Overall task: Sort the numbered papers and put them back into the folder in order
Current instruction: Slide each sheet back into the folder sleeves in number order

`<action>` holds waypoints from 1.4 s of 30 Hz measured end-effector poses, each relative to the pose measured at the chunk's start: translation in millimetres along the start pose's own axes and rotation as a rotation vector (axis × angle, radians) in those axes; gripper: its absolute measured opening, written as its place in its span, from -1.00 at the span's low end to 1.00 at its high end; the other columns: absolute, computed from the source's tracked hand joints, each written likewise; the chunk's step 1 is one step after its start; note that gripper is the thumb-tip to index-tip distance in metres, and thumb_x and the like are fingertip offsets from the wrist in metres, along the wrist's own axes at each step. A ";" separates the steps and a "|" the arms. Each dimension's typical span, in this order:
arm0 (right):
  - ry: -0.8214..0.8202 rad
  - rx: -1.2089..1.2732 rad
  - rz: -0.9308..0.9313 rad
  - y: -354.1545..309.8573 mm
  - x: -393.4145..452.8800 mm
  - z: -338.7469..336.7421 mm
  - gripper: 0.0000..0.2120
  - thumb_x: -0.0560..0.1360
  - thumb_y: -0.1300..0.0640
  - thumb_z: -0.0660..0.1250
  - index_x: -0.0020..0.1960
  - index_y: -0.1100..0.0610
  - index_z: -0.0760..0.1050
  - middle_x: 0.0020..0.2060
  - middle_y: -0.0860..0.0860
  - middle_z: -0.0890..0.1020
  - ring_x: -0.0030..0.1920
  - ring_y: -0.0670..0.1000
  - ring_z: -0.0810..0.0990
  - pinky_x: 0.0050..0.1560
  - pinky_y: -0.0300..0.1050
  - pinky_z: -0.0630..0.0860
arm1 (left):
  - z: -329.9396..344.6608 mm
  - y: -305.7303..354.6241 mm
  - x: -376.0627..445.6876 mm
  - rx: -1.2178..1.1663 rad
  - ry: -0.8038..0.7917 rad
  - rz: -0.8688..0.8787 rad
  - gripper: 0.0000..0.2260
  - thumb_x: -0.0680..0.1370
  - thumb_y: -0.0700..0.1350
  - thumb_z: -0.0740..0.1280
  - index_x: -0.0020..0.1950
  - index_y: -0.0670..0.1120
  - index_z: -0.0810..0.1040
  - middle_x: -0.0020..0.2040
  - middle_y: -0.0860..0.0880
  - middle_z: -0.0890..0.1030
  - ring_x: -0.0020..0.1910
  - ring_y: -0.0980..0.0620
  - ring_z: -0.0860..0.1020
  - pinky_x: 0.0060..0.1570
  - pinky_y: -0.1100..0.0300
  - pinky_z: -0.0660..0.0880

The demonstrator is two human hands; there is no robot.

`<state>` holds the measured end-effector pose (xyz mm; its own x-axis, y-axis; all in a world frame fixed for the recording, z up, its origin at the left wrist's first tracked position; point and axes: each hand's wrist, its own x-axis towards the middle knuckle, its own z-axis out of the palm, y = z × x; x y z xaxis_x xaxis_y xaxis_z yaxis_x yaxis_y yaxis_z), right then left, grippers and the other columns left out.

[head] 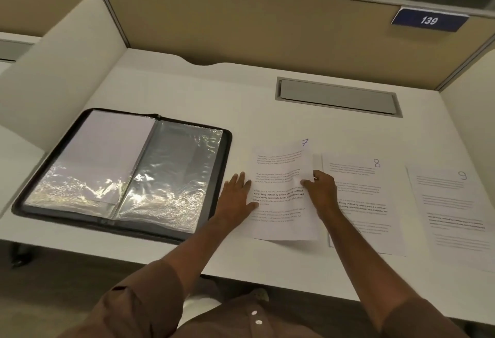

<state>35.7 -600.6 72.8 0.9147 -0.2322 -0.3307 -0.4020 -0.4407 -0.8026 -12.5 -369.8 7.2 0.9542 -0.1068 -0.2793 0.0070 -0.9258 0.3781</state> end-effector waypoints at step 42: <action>-0.148 0.384 0.266 -50.3 -213.2 209.6 -0.83 0.54 0.22 0.44 0.12 0.12 0.61 -0.03 0.04 0.75 -0.03 0.14 0.74 0.06 0.18 0.66 | -107.7 -258.6 -155.1 -1.292 -0.118 -0.369 -0.84 0.54 -0.17 0.47 0.08 -0.19 0.67 -0.01 -0.09 0.74 -0.04 -0.10 0.72 0.00 -0.06 0.66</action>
<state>-130.5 -347.2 79.6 0.7895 -0.1555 -0.5937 -0.6038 -0.0242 -0.7967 -130.1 -74.8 47.8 0.8047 -0.0184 -0.5934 0.5925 0.0874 0.8008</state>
